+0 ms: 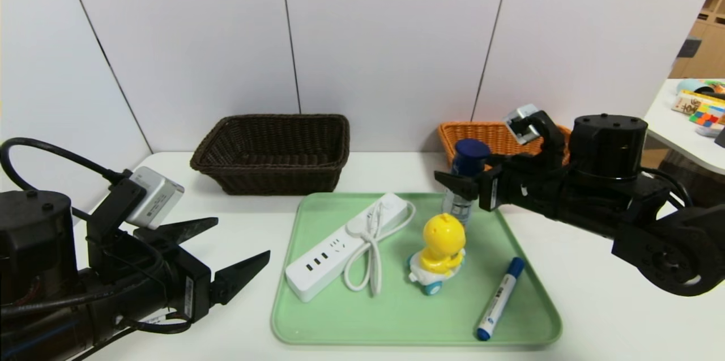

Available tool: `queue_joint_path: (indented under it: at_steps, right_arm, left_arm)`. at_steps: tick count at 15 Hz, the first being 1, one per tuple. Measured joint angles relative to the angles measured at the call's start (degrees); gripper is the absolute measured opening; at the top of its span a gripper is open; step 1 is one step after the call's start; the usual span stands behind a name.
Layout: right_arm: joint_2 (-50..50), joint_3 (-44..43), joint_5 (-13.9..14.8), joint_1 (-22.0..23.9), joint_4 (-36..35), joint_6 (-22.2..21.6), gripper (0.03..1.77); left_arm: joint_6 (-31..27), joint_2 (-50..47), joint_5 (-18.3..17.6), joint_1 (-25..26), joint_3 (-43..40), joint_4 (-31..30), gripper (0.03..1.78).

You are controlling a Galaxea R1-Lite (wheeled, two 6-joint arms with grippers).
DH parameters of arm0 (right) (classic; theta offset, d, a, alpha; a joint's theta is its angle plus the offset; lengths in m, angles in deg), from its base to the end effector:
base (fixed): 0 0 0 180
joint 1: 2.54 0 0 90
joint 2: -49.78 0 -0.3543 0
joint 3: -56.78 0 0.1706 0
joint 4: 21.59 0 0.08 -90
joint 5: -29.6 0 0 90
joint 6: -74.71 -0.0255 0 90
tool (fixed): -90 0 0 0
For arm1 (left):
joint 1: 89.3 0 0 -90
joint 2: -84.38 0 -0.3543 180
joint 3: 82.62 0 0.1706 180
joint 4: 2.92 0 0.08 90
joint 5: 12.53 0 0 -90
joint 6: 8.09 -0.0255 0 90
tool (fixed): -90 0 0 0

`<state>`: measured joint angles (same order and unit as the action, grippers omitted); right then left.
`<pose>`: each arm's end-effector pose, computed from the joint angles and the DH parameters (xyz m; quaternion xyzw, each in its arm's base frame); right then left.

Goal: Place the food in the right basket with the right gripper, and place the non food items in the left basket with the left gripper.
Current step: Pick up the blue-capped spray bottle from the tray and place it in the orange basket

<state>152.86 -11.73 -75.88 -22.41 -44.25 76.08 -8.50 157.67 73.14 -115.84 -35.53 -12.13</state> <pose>0.3014 0.1162 0.2267 -0.0153 0.1001 0.3032 0.9475 0.1351 -0.0697 0.2332 0.0319 0.1440 -0.2637 0.9532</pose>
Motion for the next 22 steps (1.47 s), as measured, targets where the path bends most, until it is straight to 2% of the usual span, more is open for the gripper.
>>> queue_joint_path:
  at_steps: [4,5,9,11,17,22]
  right_arm:
    - [1.18,-0.60,0.02,0.04,0.02,0.15,1.70]
    - [1.27,-0.85,0.11,0.04,0.16,0.17,1.61]
    - [1.82,-1.44,0.93,0.02,0.05,0.21,1.00]
    - [1.88,-1.43,0.99,0.02,0.02,0.15,0.81]
    - [1.51,-1.12,1.05,-0.22,0.09,0.20,0.80]
    - [-0.09,-2.29,2.82,-2.36,0.41,0.17,0.80]
  left_arm:
    - [0.11,0.35,-0.02,0.00,0.05,0.00,1.69]
    - [0.09,0.41,-0.02,-0.02,0.05,0.00,1.69]
    - [0.15,0.74,-0.05,-0.05,0.11,0.00,1.69]
    - [0.20,1.01,-0.02,-0.09,0.11,-0.01,1.69]
    - [0.11,1.73,-0.11,-0.20,-0.02,-1.50,1.69]
    - [0.06,2.40,-0.16,-0.27,-0.02,-2.05,1.69]
